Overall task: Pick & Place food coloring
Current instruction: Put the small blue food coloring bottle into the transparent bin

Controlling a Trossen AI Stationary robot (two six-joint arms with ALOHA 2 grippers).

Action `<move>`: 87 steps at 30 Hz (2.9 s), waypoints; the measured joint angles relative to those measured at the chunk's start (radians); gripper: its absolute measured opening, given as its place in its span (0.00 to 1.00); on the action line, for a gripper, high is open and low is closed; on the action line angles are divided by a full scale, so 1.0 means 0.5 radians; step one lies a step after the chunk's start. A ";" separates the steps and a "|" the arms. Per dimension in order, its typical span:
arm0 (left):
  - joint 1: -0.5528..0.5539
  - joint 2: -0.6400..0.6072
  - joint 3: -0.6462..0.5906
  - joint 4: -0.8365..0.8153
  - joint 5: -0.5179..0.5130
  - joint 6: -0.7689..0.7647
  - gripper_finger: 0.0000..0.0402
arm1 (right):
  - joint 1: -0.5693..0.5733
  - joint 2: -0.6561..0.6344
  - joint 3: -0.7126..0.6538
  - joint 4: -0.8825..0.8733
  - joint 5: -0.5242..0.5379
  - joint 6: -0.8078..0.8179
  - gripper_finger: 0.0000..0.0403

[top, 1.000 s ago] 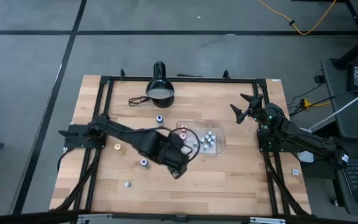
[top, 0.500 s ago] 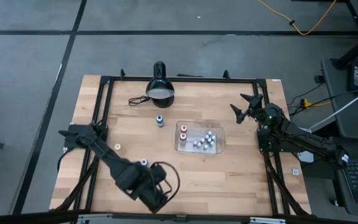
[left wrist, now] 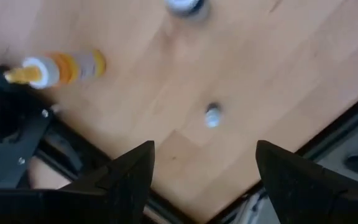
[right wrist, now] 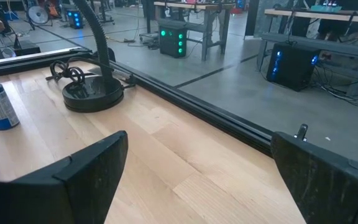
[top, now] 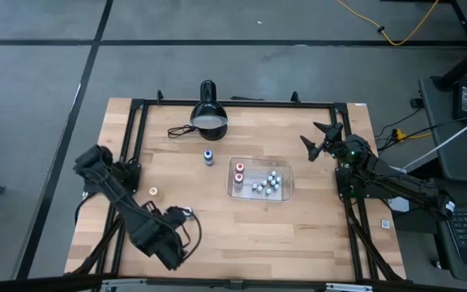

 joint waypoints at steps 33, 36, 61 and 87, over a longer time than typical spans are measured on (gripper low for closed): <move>-0.027 -0.001 -1.002 1.105 0.195 0.051 0.68 | 0.000 0.001 0.000 0.000 0.000 0.003 0.98; -0.032 0.007 -1.002 1.135 0.215 0.053 0.68 | 0.000 0.001 0.000 0.000 0.000 0.000 0.98; -0.042 0.006 -1.002 1.167 0.257 0.125 0.38 | -0.001 0.001 0.001 0.000 0.000 0.000 0.98; 0.131 0.006 -0.734 1.163 0.170 0.559 0.12 | -0.001 0.001 0.000 0.000 0.000 0.000 0.98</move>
